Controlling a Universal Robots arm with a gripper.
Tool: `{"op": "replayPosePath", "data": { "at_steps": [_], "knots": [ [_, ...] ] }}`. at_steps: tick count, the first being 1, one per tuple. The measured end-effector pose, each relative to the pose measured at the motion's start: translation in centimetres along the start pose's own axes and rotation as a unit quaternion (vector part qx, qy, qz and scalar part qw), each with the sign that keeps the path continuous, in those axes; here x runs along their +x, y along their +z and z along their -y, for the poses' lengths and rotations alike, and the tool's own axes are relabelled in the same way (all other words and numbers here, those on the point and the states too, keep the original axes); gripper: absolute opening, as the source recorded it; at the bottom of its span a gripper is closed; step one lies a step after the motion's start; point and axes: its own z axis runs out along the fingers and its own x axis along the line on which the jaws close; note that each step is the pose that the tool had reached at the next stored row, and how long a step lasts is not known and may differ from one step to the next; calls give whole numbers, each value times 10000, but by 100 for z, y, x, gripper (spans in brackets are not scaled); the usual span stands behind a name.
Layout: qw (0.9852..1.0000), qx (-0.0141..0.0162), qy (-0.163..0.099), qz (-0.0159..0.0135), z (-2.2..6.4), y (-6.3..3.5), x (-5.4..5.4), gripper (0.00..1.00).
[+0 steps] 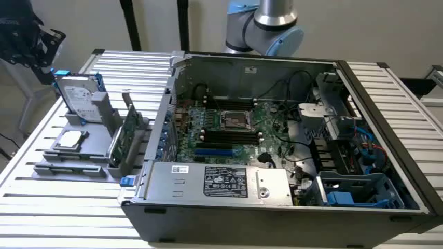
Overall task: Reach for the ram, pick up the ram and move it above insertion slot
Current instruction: 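Reach for the ram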
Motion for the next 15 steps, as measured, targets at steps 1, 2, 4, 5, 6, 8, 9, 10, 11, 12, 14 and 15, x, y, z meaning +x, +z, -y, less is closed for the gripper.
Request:
{"op": "replayPosePath", "data": {
  "at_steps": [1,2,4,5,6,8,9,10,11,12,14,15],
  "knots": [
    [10000,0,0,0,0,0,0,11],
    [10000,0,0,0,0,0,0,11],
    [10000,0,0,0,0,0,0,11],
    [10000,0,0,0,0,0,0,11],
    [10000,0,0,0,0,0,0,11],
    [10000,0,0,0,0,0,0,11],
    [10000,0,0,0,0,0,0,11],
    [10000,0,0,0,0,0,0,11],
    [10000,0,0,0,0,0,0,11],
    [10000,0,0,0,0,0,0,11],
    [10000,0,-1,0,13,1,0,11],
    [10000,1,0,-1,34,3,1,11]
  ]
}}
